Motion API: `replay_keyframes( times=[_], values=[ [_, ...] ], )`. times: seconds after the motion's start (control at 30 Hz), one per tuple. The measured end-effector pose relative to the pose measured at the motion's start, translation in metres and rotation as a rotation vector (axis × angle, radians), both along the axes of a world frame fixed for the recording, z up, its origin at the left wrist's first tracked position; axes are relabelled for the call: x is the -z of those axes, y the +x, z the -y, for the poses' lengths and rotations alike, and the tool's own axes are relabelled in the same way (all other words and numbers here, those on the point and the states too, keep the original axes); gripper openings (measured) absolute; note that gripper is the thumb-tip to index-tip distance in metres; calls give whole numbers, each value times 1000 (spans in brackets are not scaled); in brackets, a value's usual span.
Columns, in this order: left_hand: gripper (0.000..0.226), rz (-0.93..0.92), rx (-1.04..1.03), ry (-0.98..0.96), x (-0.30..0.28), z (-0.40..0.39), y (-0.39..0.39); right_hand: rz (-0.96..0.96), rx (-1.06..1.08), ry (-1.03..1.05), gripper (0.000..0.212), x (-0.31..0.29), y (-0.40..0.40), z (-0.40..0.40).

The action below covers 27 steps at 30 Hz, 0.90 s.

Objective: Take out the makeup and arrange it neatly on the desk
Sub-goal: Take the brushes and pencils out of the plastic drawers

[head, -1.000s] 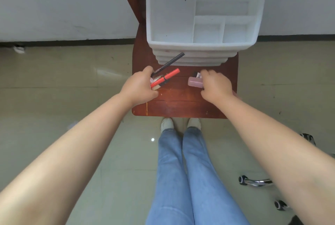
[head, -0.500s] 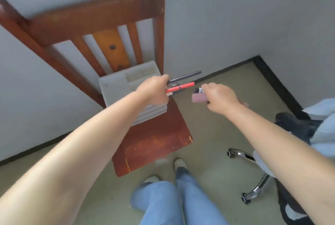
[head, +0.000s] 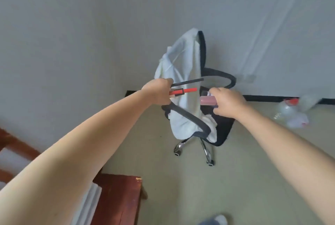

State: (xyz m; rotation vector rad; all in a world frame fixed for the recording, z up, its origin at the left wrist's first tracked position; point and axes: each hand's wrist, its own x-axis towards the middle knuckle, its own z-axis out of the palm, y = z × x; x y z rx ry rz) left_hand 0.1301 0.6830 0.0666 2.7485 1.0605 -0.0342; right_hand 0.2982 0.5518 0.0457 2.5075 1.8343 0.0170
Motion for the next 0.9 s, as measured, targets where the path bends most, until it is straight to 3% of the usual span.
replay_keyframes(
  times=[0.27, 0.47, 0.9],
  values=[
    [15, 0, 556, 178, -52, 168, 220, 39, 552, 123, 37, -52, 129, 234],
    [19, 76, 907, 177, -65, 378, 378, 128, 847, 64, 32, -72, 208, 449],
    [20, 186, 1316, 119, -115, 738, 590, 253, 1254, 60, 42, -129, 331, 784]
  ],
)
